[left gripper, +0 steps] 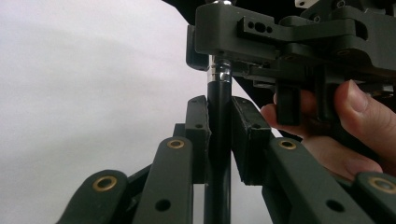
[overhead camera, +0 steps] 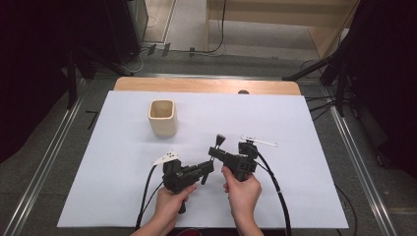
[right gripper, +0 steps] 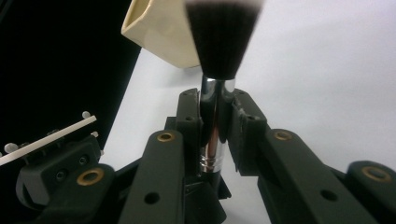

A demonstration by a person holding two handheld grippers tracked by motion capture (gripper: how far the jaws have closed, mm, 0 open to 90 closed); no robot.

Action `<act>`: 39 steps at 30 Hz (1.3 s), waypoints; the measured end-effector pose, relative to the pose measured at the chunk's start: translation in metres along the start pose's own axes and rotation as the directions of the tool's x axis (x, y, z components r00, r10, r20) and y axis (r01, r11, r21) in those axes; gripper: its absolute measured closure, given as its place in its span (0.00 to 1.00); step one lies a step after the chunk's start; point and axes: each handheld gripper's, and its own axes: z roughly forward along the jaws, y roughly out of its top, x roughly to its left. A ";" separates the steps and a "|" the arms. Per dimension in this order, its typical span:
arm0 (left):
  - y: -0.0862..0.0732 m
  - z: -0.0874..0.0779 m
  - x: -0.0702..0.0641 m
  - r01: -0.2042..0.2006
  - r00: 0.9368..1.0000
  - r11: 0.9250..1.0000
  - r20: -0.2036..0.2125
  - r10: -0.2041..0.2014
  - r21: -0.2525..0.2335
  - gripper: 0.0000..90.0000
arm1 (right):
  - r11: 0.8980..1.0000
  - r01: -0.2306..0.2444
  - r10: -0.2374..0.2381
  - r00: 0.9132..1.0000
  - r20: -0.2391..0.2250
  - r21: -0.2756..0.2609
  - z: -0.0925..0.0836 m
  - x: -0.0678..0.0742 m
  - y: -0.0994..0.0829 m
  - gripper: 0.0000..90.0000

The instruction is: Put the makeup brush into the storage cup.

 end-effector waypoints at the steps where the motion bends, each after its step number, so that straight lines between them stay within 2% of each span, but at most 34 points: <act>1: 0.000 0.000 0.000 0.002 1.000 1.000 0.001 -0.002 -0.001 0.85 | 1.000 -0.001 0.001 1.000 0.000 0.000 0.000 0.000 0.000 0.86; 3: 0.001 -0.001 -0.002 -0.012 1.000 1.000 -0.004 0.012 0.000 0.84 | 1.000 -0.004 0.004 1.000 -0.007 0.006 0.000 -0.001 0.000 0.87; 6: 0.002 0.000 -0.004 -0.031 1.000 0.999 0.000 0.031 0.004 0.76 | 1.000 -0.009 0.010 1.000 -0.026 0.021 0.001 -0.001 0.000 0.87; 12: 0.009 0.000 -0.007 -0.066 0.998 0.995 -0.011 0.067 0.080 0.62 | 1.000 -0.001 0.001 1.000 -0.024 0.016 -0.002 -0.001 0.002 0.87; 16: 0.015 -0.001 -0.007 -0.062 0.998 0.990 -0.012 0.064 0.124 0.51 | 1.000 0.017 -0.016 1.000 -0.013 0.027 -0.006 -0.003 0.007 0.87; 20: 0.019 -0.001 -0.005 -0.045 0.999 0.986 0.008 0.045 0.162 0.43 | 0.998 0.037 -0.037 0.999 -0.001 0.045 -0.008 -0.003 0.011 0.87; 21: 0.020 0.001 -0.003 -0.033 0.999 0.981 0.030 0.027 0.193 0.42 | 0.998 0.041 -0.041 0.999 0.000 0.050 -0.009 -0.002 0.012 0.87; 22: 0.021 0.002 -0.002 -0.032 0.999 0.976 0.033 0.026 0.216 0.38 | 0.997 0.052 -0.052 0.999 0.004 0.058 -0.009 -0.002 0.014 0.87; 25: 0.023 0.003 -0.002 -0.059 0.998 0.967 0.035 0.052 0.248 0.36 | 0.995 0.064 -0.064 0.998 0.003 0.071 -0.009 -0.002 0.016 0.87; 28: 0.025 0.003 -0.002 -0.069 0.997 0.962 0.040 0.061 0.263 0.34 | 0.992 0.089 -0.090 0.996 0.011 0.088 -0.009 -0.003 0.018 0.87; 34: 0.031 -0.001 0.000 -0.113 0.994 0.946 0.021 0.112 0.305 0.33 | 0.986 0.123 -0.122 0.992 -0.018 0.112 -0.009 -0.005 0.020 0.86; 37: 0.035 -0.003 0.001 -0.150 0.988 0.929 0.015 0.154 0.337 0.33 | 0.980 0.139 -0.135 0.990 -0.038 0.139 -0.010 -0.006 0.020 0.87; 39: 0.036 -0.004 0.002 -0.161 0.986 0.921 0.020 0.165 0.355 0.32 | 0.978 0.155 -0.150 0.988 -0.043 0.143 -0.011 -0.005 0.019 0.86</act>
